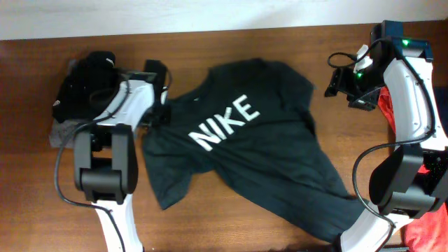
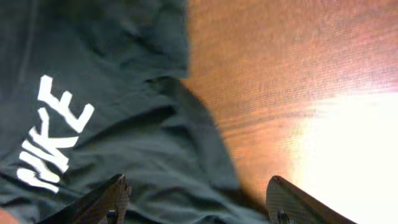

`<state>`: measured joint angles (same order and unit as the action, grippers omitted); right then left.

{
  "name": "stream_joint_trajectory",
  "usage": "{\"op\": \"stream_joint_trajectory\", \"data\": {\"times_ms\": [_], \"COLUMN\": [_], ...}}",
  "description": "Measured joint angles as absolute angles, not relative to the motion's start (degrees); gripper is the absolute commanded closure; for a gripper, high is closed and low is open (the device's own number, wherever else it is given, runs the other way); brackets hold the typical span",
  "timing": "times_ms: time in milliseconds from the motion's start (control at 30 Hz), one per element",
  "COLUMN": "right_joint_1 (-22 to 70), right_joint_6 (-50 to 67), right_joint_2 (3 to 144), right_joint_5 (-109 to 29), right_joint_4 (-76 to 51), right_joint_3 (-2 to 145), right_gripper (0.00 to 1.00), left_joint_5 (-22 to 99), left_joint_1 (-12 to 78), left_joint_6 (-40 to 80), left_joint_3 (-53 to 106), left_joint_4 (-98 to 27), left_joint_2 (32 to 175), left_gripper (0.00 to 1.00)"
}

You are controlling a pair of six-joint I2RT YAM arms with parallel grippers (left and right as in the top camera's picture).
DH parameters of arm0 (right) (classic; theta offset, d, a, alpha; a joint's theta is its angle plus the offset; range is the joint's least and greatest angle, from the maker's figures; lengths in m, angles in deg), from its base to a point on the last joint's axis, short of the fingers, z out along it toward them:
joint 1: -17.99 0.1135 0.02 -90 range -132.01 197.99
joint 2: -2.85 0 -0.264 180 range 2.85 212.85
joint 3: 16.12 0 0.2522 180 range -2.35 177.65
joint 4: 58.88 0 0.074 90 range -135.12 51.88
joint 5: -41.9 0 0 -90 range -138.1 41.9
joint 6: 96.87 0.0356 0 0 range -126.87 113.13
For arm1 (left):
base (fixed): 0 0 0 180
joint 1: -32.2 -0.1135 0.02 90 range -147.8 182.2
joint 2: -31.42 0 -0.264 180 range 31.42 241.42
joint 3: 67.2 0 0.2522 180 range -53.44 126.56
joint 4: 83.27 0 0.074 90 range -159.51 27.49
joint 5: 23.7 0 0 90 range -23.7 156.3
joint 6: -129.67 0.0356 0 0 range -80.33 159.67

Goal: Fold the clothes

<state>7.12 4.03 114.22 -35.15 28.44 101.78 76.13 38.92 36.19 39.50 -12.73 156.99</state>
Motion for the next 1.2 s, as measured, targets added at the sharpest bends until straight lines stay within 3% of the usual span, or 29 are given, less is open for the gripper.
{"op": "stream_joint_trajectory", "data": {"times_ms": [33, 167, 300, 333, 367, 400, 433, 633, 767, 800, 833, 867, 933, 1000, 1200], "right_joint_1": [7.2, 9.1, 11.7, 12.6, 12.9, 13.8, 14.1, 13.2, 10.8, 10.6, 10.2, 10.1, 10.0, 9.9, 8.7], "right_joint_6": [3.4, 1.3, -0.7, -2.4, -3.0, -3.3, -3.6, -3.6, -5.6, -6.0, -6.8, -7.3, -7.5, -7.9, -2.8], "right_joint_2": [114.1, 113.7, 113.8, 113.9, 113.9, 113.9, 113.9, 113.9, 114.5, 114.4, 114.4, 114.4, 114.1, 113.9, 113.8], "right_joint_5": [-35.2, -35.6, -34.9, -32.9, -32.3, -32.1, -32.1, -46.9, -52.3, -52.9, -53.6, -54.2, -54.8, -55.2, -55.5], "right_joint_4": [26.5, 17.7, 6.0, 3.0, 2.1, 0.6, 0.6, -2.6, -4.1, -4.6, -5.5, -6.2, -6.6, -4.9, 14.3], "right_joint_3": [100.6, 92.5, 80.5, 76.9, 75.6, 73.6, 73.1, 73.9, 86.2, 88.2, 92.9, 96.6, 99.4, 100.9, 100.8], "right_gripper": [0.24, 0.27, 0.43, 0.63, 0.70, 0.91, 0.96, 0.96, 0.96, 0.93, 0.69, 0.36, 0.13, 0.00, 0.01], "left_joint_5": [76.4, 76.9, 76.5, 74.9, 73.1, 70.5, 66.6, 56.9, 55.5, 55.3, 55.1, 54.9, 54.9, 55.2, 58.0], "left_joint_1": [38.0, 36.9, 36.8, 36.8, 36.8, 36.8, 36.9, 40.6, 45.5, 46.2, 47.2, 47.7, 47.9, 47.8, 47.7], "left_joint_6": [35.6, 34.8, 34.5, 34.9, 35.1, 35.5, 36.0, 40.1, 42.3, 42.4, 42.6, 42.8, 43.0, 43.2, 43.4], "left_joint_3": [39.5, 39.5, 39.5, 40.2, 41.0, 42.0, 43.1, 43.5, 42.5, 42.2, 41.5, 41.0, 40.4, 40.1, 39.9], "left_joint_4": [-12.0, -11.6, -11.8, -11.8, -11.8, -11.9, -12.8, -15.4, -17.5, -17.5, -18.0, -18.4, -18.4, -18.6, -19.6], "left_joint_2": [157.0, 157.0, 156.5, 156.4, 156.2, 155.9, 155.6, 154.9, 154.9, 154.9, 154.9, 154.9, 154.9, 154.9, 154.9], "left_gripper": [0.97, 0.64, 0.57, 0.57, 0.57, 0.57, 0.58, 0.59, 0.58, 0.58, 0.57, 0.57, 0.53, 0.50, 0.40]}}
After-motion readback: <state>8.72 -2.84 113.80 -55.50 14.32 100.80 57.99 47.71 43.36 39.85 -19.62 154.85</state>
